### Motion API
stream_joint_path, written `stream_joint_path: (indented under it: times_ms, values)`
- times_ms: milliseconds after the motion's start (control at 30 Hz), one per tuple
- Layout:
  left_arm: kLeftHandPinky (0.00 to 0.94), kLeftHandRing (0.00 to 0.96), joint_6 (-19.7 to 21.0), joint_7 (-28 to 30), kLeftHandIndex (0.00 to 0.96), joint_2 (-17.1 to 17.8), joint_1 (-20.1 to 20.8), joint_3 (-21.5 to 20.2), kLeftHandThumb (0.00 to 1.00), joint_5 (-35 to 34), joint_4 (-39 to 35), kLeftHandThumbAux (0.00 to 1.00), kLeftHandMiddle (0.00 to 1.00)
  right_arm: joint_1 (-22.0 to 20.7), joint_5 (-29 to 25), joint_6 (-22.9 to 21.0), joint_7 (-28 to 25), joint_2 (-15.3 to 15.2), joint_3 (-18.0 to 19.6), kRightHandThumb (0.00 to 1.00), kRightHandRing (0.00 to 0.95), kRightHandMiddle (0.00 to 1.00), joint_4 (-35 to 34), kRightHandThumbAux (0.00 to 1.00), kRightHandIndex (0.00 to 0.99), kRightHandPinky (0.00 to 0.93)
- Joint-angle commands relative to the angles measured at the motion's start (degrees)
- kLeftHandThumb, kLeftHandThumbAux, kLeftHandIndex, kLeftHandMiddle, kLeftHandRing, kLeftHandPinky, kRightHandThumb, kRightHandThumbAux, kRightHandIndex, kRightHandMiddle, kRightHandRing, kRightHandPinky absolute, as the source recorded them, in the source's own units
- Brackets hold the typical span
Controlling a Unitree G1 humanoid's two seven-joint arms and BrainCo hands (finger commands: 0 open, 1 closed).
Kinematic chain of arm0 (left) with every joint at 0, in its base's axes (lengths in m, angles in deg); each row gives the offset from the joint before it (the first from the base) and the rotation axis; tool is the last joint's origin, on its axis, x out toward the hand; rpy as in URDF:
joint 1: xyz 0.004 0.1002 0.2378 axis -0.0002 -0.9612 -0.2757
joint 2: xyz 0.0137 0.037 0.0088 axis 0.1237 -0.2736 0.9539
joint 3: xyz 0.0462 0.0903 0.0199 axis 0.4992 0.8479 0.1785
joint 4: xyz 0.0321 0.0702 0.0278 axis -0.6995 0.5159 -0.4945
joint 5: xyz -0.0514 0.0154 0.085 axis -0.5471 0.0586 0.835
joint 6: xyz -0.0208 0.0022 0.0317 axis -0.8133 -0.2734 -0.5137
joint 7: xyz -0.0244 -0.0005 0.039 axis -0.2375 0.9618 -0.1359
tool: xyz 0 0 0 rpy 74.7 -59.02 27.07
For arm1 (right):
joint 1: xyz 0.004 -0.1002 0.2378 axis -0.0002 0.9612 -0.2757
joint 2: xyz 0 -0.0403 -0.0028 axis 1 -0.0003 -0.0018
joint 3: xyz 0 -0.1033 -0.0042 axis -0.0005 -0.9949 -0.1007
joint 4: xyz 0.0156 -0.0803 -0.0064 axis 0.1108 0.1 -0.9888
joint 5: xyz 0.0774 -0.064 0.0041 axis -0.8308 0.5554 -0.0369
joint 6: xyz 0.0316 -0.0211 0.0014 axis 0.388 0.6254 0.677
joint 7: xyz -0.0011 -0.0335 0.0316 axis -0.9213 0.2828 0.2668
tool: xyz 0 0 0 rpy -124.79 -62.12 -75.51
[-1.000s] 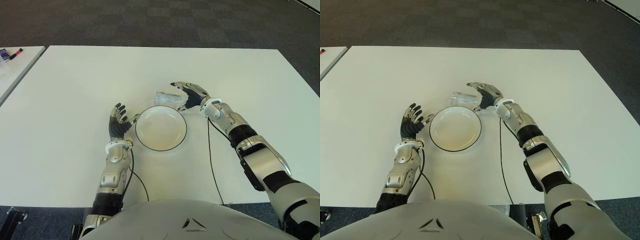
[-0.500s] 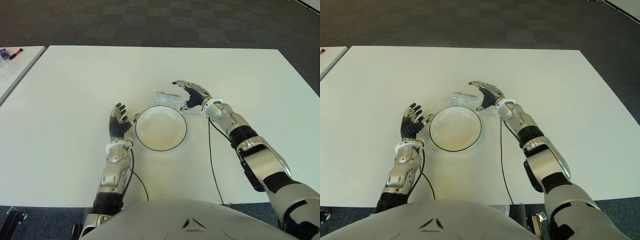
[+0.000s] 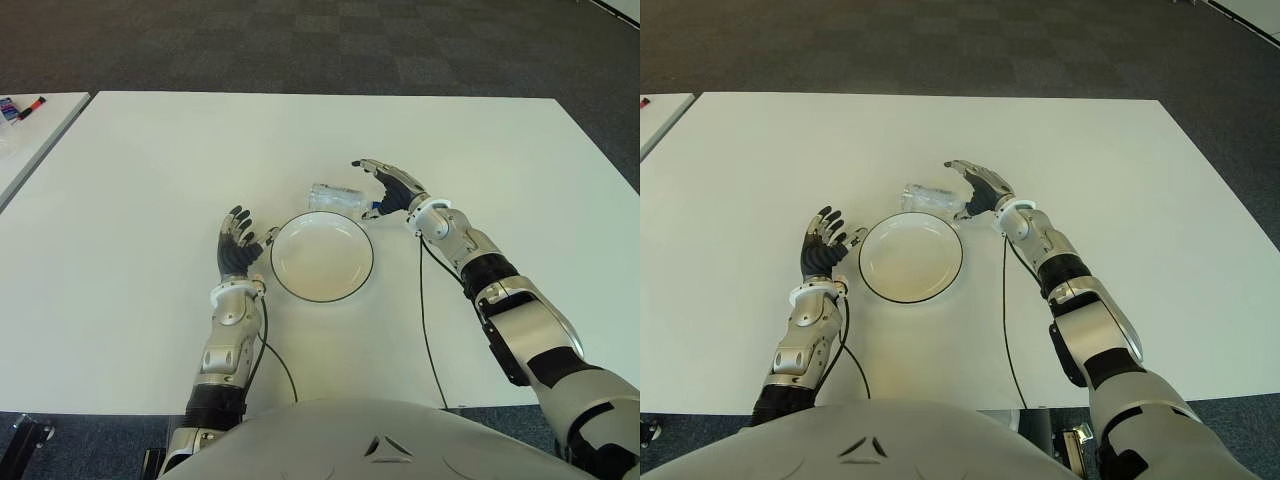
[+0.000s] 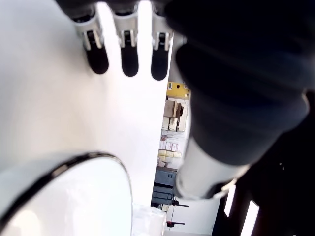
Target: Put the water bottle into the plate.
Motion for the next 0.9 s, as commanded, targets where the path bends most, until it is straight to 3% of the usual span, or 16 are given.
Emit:
stream_joint_path:
  times_ms: [33, 900]
  values:
    - [0.157, 0.141, 1.0, 0.3, 0.144, -3.5, 0.2, -0.2, 0.059, -0.2, 0.4, 0.959, 0.169, 0.8, -0.8, -0.5, -0.2, -0.3, 0.5, 0.0, 0.121, 0.091, -0.1, 0.948, 0.047, 0.164]
    - [0.162, 0.146, 1.0, 1.0, 0.137, -3.0, 0.3, 0.0, 0.069, 0.3, 0.2, 0.952, 0.173, 1.5, -0.8, 0.3, -0.9, -1.3, 0.8, 0.0, 0.117, 0.094, -0.1, 0.955, 0.067, 0.159]
